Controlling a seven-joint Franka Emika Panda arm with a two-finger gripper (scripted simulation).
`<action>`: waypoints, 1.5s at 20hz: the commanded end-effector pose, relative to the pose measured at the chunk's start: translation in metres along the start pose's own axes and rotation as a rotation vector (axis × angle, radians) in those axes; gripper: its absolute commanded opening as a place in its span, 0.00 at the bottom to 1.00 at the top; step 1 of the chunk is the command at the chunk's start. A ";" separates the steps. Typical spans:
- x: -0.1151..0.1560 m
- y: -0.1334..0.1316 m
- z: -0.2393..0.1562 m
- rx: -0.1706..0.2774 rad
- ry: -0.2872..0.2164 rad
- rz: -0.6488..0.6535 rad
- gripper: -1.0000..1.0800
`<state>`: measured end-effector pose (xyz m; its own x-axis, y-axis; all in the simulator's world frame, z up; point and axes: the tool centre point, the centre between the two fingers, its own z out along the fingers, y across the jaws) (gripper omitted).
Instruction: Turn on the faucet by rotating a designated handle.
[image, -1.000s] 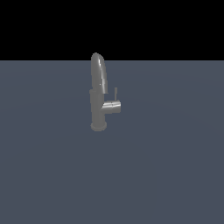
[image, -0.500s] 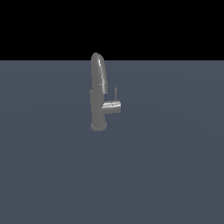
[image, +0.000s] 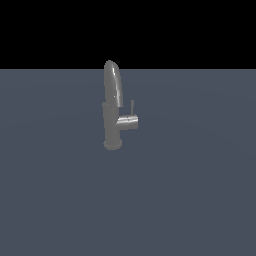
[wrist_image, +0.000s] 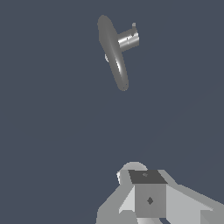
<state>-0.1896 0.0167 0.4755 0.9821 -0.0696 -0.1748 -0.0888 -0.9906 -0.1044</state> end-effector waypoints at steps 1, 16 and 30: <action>0.014 -0.002 0.001 0.029 -0.035 0.029 0.00; 0.101 -0.004 0.020 0.212 -0.257 0.210 0.00; 0.180 0.003 0.057 0.397 -0.478 0.388 0.00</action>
<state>-0.0299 0.0089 0.3941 0.7182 -0.2564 -0.6469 -0.5348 -0.7982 -0.2774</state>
